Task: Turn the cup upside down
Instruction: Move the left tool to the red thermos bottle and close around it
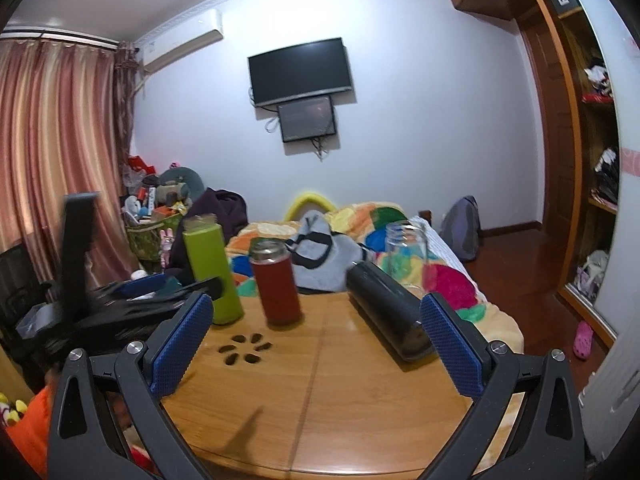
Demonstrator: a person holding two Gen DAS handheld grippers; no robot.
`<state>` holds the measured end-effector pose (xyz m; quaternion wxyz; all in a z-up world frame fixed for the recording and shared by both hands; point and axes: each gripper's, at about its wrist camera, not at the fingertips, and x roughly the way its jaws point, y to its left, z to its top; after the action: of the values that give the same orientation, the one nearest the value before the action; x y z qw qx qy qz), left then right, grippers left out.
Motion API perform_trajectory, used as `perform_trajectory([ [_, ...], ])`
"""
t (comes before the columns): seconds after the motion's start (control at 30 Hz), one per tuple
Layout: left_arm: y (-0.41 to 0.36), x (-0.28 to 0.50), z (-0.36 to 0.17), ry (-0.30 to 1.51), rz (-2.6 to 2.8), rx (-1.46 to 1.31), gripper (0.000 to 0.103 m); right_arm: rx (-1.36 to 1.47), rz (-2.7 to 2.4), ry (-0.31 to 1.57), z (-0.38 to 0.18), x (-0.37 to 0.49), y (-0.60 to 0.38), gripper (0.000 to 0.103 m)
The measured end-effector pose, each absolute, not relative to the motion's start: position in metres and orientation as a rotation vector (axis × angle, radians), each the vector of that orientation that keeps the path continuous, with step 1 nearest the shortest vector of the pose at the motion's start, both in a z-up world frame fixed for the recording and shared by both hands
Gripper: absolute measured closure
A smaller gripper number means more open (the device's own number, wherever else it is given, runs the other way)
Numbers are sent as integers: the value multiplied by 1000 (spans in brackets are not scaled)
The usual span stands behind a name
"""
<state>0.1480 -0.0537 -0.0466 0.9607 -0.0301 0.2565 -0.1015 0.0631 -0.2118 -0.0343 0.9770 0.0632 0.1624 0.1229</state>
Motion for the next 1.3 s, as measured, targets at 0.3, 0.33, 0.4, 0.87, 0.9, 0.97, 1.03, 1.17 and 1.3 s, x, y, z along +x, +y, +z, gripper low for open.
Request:
perform_trajectory([
  [0.3,-74,252,-88,682,-167,-87,0,171,215,380,-58,74,-241,0],
  [0.33,-74,261,-92,698,-147,-84,0,174,213,383,-59,74,-242,0],
  [0.4,-72,273,-97,719,-125,-97,0,180,209,388,-61,75,-244,0],
  [0.87,-77,270,-96,799,-196,-24,41,192,203,414,-64,76,-245,0],
  [0.9,-78,264,-95,800,-206,-8,41,192,205,416,-64,76,-245,0],
  [0.97,-80,251,-91,796,-229,35,41,186,207,415,-64,76,-244,0],
  [1.03,-81,228,-85,789,-263,71,41,177,211,413,-64,74,-241,0],
  [1.17,-75,193,-76,805,-347,83,41,159,225,414,-64,70,-233,0],
  [1.3,-71,158,-74,828,-409,99,41,126,240,413,-64,63,-220,0],
])
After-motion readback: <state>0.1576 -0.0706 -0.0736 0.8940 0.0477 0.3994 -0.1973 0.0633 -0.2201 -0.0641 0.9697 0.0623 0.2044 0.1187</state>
